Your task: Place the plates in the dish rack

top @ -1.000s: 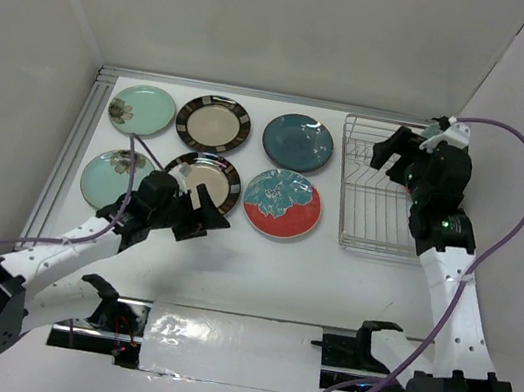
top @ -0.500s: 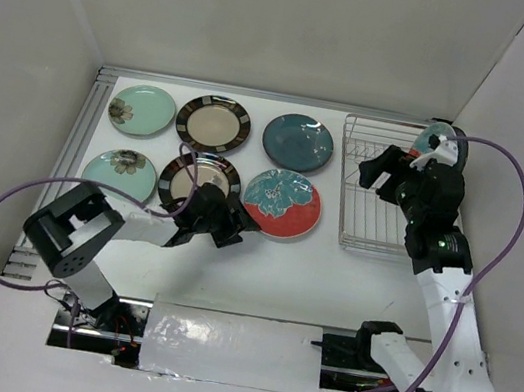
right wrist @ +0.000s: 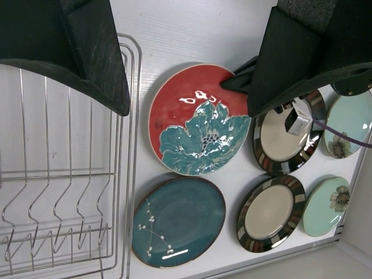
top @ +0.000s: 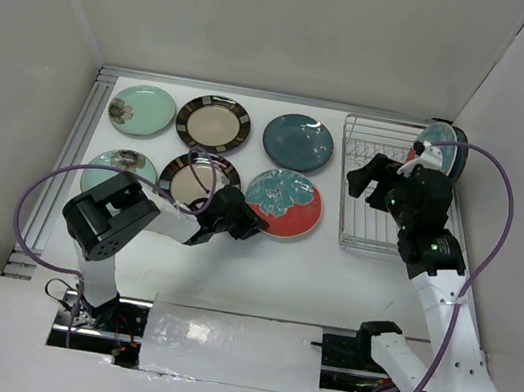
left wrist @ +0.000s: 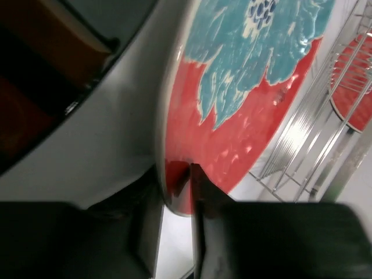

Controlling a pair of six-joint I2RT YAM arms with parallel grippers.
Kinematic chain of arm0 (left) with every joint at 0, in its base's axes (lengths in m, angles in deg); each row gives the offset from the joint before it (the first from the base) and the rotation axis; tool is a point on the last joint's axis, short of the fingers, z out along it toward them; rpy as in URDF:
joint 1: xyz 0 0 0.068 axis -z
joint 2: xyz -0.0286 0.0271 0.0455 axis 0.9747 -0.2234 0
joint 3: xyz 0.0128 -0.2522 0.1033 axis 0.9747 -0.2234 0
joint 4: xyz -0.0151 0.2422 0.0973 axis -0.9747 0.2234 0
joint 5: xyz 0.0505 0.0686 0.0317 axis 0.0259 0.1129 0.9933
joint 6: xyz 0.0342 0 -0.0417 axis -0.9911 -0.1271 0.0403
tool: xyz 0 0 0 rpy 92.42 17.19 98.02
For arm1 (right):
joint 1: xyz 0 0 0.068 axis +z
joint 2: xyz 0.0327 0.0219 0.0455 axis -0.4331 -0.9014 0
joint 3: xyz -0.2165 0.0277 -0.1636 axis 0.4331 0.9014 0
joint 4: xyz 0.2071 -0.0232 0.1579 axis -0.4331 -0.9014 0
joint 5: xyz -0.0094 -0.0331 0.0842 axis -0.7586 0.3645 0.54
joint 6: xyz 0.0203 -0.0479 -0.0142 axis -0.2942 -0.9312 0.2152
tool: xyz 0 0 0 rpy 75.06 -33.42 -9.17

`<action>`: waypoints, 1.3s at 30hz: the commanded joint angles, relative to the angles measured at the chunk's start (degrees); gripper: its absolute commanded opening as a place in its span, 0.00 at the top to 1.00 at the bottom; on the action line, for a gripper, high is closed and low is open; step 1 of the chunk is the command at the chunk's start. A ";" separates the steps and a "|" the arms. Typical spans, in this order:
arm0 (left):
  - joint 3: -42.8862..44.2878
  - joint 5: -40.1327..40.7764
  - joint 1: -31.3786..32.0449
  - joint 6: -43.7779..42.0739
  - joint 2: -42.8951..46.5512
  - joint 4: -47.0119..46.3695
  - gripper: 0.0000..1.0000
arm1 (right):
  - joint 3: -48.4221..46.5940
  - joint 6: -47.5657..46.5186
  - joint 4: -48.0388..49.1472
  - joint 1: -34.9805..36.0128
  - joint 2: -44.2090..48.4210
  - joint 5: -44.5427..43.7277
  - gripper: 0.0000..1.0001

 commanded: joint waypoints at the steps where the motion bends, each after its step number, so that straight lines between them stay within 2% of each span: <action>1: 0.28 3.58 0.21 2.12 -0.97 -1.35 0.69 | 0.01 -1.66 1.34 1.00 1.23 -1.41 0.12; 4: -0.51 4.20 0.21 2.12 -0.45 -0.64 0.79 | 0.01 -1.66 1.34 1.62 1.23 -1.94 0.12; 6: -1.04 4.81 0.21 2.12 1.92 -2.04 0.90 | 0.01 -1.66 0.81 1.62 0.71 -1.94 0.12; 9: -2.71 4.81 0.21 0.80 6.13 -1.44 1.00 | 0.01 -2.19 0.29 2.15 0.19 -0.54 0.12; 15: -7.90 6.13 0.21 -3.93 18.34 -0.83 1.00 | 0.01 -3.86 -1.91 2.15 -0.96 4.64 0.11; 18: -9.21 6.13 0.21 -7.62 26.87 2.42 1.00 | -1.13 -5.35 -2.96 2.15 -2.45 9.38 0.11; 19: -10.09 5.44 0.21 -9.73 31.06 2.43 1.00 | -1.14 -5.87 -3.49 2.15 -4.11 14.10 0.10; 22: -11.67 4.81 0.21 -12.03 37.24 2.43 1.00 | -1.14 -5.88 -3.49 2.15 -5.35 18.77 0.10; 28: -13.79 -1.51 -0.32 -16.51 50.76 1.73 1.00 | -0.52 -4.56 -1.48 3.20 -8.34 26.35 0.08; 32: -14.84 -5.90 -1.37 -17.75 56.06 1.73 1.00 | 0.71 -3.42 0.81 3.73 -8.87 30.57 0.08; 39: -16.07 -13.72 -1.37 -18.28 59.14 -6.61 1.00 | 1.76 -2.80 4.32 7.24 -10.19 32.42 0.11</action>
